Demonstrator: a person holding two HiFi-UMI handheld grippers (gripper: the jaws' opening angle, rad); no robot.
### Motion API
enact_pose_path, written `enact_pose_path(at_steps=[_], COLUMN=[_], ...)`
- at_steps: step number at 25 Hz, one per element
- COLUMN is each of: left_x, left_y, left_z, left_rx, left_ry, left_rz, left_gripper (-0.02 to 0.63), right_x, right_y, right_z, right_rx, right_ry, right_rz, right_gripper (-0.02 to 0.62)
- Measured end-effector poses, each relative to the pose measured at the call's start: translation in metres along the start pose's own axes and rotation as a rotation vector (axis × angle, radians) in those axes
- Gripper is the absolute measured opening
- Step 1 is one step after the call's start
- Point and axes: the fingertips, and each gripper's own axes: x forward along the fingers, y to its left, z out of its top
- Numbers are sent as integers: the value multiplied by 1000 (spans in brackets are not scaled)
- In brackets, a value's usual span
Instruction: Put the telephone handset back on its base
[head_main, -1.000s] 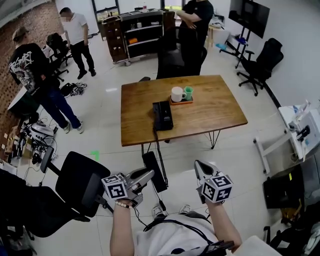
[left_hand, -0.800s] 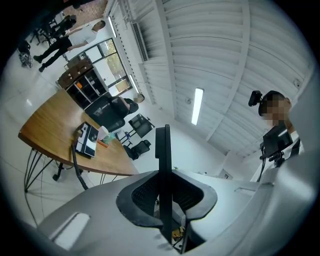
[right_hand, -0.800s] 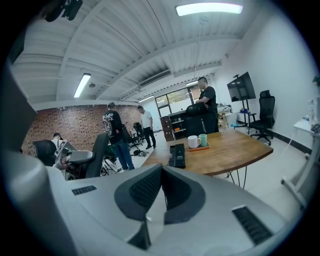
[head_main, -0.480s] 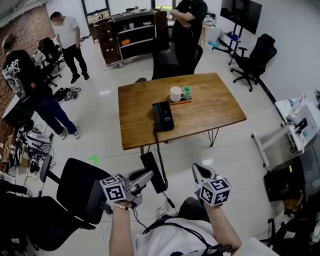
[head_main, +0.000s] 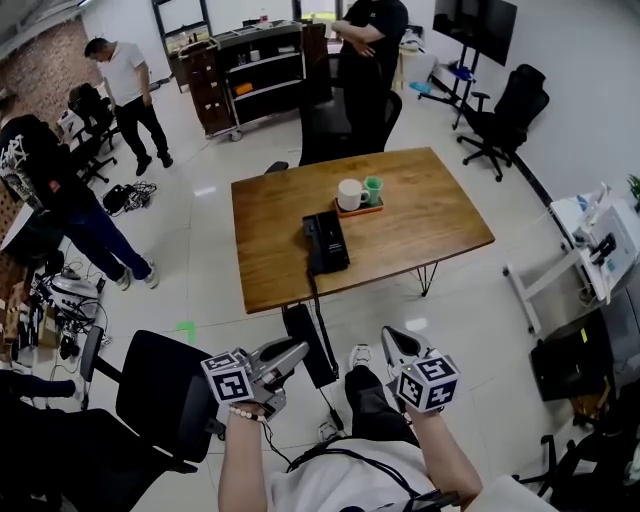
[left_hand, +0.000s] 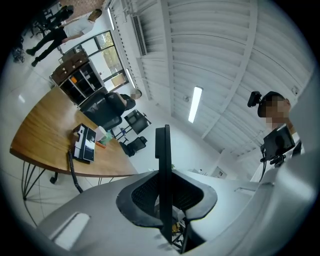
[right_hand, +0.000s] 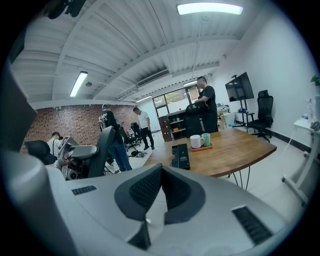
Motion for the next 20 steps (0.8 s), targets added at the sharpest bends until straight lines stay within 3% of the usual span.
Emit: enact_pose_path(at_steps=[20], left_x=[104], left_y=[136], left_z=[92], left_rx=[-30], left_ry=[61], left_rz=[81], left_gripper=[80], right_x=[163], right_y=[-94], right_z=[64], right_rx=[41], right_ry=[62], right_rz=[90], right_gripper=[2])
